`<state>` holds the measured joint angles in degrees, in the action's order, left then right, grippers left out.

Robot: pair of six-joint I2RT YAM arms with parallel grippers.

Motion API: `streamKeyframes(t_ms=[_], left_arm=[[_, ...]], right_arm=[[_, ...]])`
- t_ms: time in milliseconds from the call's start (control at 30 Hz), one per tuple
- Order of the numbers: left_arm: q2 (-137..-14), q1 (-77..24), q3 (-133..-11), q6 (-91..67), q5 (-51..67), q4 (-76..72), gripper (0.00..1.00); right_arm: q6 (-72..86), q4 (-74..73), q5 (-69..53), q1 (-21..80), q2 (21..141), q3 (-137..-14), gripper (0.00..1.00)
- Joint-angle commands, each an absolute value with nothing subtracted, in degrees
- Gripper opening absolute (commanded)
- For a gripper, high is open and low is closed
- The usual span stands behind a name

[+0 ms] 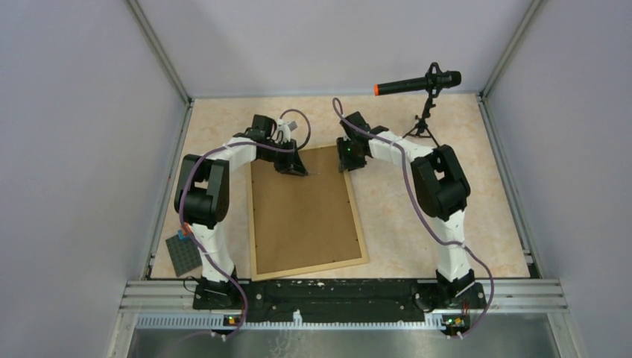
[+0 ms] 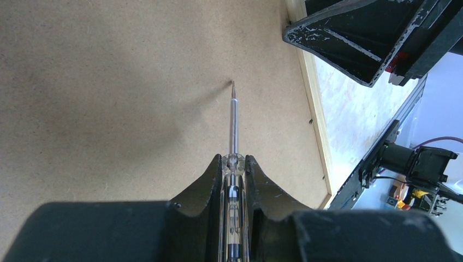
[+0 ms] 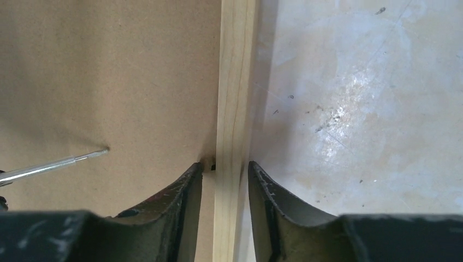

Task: Take the photo out of the frame
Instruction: Release the photo frame item from the photo frame.

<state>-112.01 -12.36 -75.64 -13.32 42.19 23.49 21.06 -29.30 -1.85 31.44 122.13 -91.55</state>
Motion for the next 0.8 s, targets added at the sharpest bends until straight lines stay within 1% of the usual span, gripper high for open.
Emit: streamKeyframes(t_ms=[0, 133, 167, 367, 433, 567, 667, 767], left_arm=[[-109.8, -12.1, -76.6, -12.2, 42.8, 22.8, 0.00], [-109.6, -12.1, -76.2, -12.0, 42.8, 22.9, 0.00], [-109.6, -12.1, -76.2, -12.0, 42.8, 22.9, 0.00], [-109.6, -12.1, -76.1, -11.9, 42.7, 22.9, 0.00], [-109.7, -12.0, -76.2, -11.9, 42.8, 22.9, 0.00], [-109.8, -12.0, -76.1, -11.7, 43.0, 22.9, 0.00], [-110.0, -12.1, -76.2, -11.6, 43.1, 22.9, 0.00], [-110.4, -12.0, -76.6, -11.5, 43.3, 22.9, 0.00]], right_arm=[[21.0, -30.8, -1.1, 31.6, 125.9, -91.8, 0.34], [21.6, -30.7, -0.8, 30.9, 127.5, -92.2, 0.34], [21.7, -30.7, -0.6, 30.9, 127.7, -92.4, 0.32], [22.1, -31.6, -0.2, 30.3, 127.7, -91.7, 0.13], [22.3, -31.4, -1.1, 29.4, 127.1, -90.6, 0.00], [23.1, -30.0, -2.6, 28.0, 124.0, -87.6, 0.00], [25.6, -27.4, -6.4, 26.6, 120.6, -84.4, 0.00], [27.9, -26.6, -6.9, 26.1, 118.8, -83.1, 0.00]])
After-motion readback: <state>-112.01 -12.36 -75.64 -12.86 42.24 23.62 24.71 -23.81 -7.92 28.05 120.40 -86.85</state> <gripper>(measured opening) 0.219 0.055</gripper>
